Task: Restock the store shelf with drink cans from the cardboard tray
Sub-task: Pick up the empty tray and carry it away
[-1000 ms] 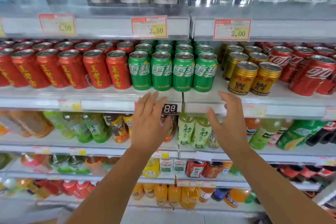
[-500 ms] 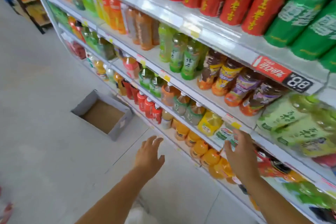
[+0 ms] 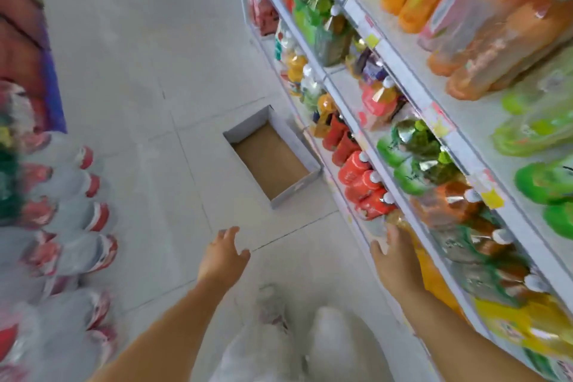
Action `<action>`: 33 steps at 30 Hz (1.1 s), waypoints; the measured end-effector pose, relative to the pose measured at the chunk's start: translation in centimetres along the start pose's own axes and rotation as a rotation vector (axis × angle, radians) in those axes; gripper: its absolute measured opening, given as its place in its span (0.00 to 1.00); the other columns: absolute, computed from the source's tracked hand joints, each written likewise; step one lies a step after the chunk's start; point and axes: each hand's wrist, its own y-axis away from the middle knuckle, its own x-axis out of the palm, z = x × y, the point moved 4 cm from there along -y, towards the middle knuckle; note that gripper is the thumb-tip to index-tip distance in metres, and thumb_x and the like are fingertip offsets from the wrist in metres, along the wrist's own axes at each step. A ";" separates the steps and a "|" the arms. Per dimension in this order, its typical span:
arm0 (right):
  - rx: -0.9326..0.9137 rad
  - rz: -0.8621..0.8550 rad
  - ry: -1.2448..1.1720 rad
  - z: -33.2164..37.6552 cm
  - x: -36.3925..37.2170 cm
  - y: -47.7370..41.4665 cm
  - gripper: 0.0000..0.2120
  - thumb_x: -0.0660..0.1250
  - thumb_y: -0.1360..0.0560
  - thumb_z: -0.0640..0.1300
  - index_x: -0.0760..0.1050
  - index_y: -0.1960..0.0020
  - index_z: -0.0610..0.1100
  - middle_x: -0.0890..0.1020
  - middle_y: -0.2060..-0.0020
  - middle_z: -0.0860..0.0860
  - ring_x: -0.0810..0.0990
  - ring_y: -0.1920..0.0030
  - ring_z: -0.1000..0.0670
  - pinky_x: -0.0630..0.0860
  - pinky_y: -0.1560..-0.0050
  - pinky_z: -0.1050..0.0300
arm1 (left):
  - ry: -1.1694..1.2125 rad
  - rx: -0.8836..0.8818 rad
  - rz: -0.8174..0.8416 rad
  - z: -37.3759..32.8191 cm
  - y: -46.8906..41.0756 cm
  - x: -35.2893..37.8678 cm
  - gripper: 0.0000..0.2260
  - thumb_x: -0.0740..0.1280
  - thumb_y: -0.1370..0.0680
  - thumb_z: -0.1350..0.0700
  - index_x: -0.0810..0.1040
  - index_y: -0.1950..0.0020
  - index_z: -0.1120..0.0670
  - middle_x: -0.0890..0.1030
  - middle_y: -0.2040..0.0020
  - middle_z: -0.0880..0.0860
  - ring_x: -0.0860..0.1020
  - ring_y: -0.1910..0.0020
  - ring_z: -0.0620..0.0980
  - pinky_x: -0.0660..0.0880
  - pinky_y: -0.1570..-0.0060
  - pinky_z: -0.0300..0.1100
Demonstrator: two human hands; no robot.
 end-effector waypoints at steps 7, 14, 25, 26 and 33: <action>-0.115 0.147 0.040 8.7 5.4 -14.5 0.21 0.70 0.29 0.39 0.73 0.36 0.41 0.78 0.42 0.42 0.76 0.41 0.41 0.72 0.42 0.50 | 0.158 -0.155 -0.015 -1.1 -10.9 -2.5 0.24 0.65 0.21 0.51 0.65 0.26 0.51 0.67 0.27 0.53 0.74 0.37 0.56 0.74 0.40 0.49; -0.156 0.332 0.173 13.6 14.8 -32.6 0.21 0.67 0.25 0.43 0.70 0.33 0.41 0.77 0.40 0.42 0.75 0.39 0.41 0.73 0.42 0.50 | 0.380 -0.345 -0.019 -3.2 -26.1 -0.7 0.24 0.64 0.20 0.50 0.65 0.26 0.51 0.66 0.28 0.53 0.74 0.36 0.52 0.75 0.39 0.52; -0.156 0.477 0.332 12.7 37.1 -56.2 0.28 0.67 0.24 0.46 0.64 0.28 0.42 0.73 0.34 0.42 0.73 0.34 0.42 0.72 0.37 0.46 | 0.509 -0.532 -0.015 3.2 -54.0 10.7 0.33 0.67 0.22 0.46 0.58 0.22 0.53 0.67 0.26 0.56 0.69 0.29 0.56 0.69 0.32 0.54; -0.152 0.477 0.328 12.0 38.8 -57.4 0.26 0.67 0.25 0.46 0.66 0.29 0.42 0.75 0.35 0.43 0.74 0.36 0.42 0.73 0.39 0.47 | 0.505 -0.545 -0.006 3.9 -55.7 12.0 0.34 0.67 0.22 0.45 0.56 0.21 0.54 0.67 0.25 0.56 0.69 0.28 0.56 0.68 0.31 0.53; -0.056 0.451 0.258 7.4 45.8 -62.0 0.21 0.70 0.26 0.48 0.70 0.35 0.44 0.79 0.42 0.47 0.78 0.43 0.44 0.71 0.48 0.56 | 0.644 -0.580 0.009 6.5 -60.2 19.5 0.30 0.67 0.24 0.41 0.62 0.25 0.48 0.77 0.36 0.50 0.77 0.37 0.57 0.75 0.38 0.55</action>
